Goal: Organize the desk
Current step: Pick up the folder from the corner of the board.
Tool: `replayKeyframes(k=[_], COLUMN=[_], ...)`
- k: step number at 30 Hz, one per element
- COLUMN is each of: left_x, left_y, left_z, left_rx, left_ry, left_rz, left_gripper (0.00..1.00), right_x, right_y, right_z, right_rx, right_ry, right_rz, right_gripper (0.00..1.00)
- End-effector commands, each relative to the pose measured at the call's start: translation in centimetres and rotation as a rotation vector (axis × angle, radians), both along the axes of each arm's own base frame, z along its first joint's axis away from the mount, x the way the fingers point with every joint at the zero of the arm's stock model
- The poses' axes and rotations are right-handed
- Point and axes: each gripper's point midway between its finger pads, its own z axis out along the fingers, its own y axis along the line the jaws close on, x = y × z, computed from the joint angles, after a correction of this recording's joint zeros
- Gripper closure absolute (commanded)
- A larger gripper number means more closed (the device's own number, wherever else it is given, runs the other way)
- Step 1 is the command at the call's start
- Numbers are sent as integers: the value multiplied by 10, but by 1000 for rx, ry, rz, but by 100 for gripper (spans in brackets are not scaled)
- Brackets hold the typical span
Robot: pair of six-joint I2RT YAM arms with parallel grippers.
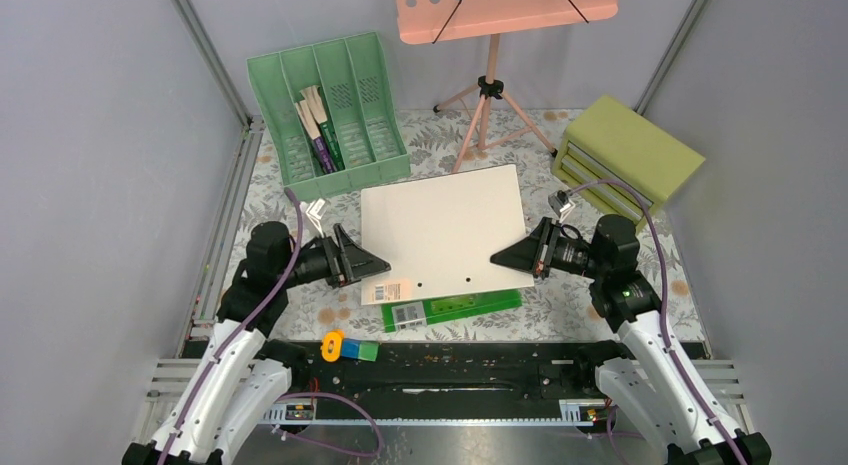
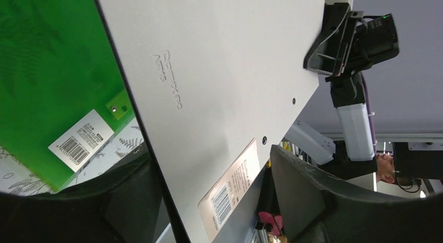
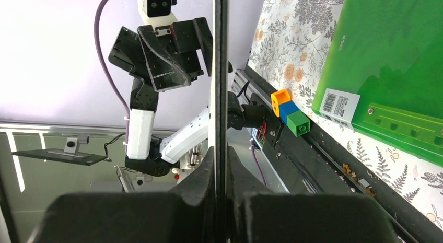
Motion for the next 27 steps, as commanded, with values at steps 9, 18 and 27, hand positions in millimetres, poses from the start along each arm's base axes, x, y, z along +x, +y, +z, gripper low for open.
replayKeyframes(k=[9, 18, 27], left_x=[-28, -38, -43], left_y=[-10, -11, -13], left_z=[104, 125, 136], left_rx=[-222, -281, -316], left_ry=[-280, -309, -341], left_rz=[-158, -210, -233], left_gripper=[47, 57, 100], right_x=[-5, -9, -9], right_y=[2, 4, 4], right_z=[14, 15, 13], right_rx=[15, 21, 26], right_ry=[-131, -148, -142], right_rz=[61, 94, 104], right_gripper=[100, 100, 100])
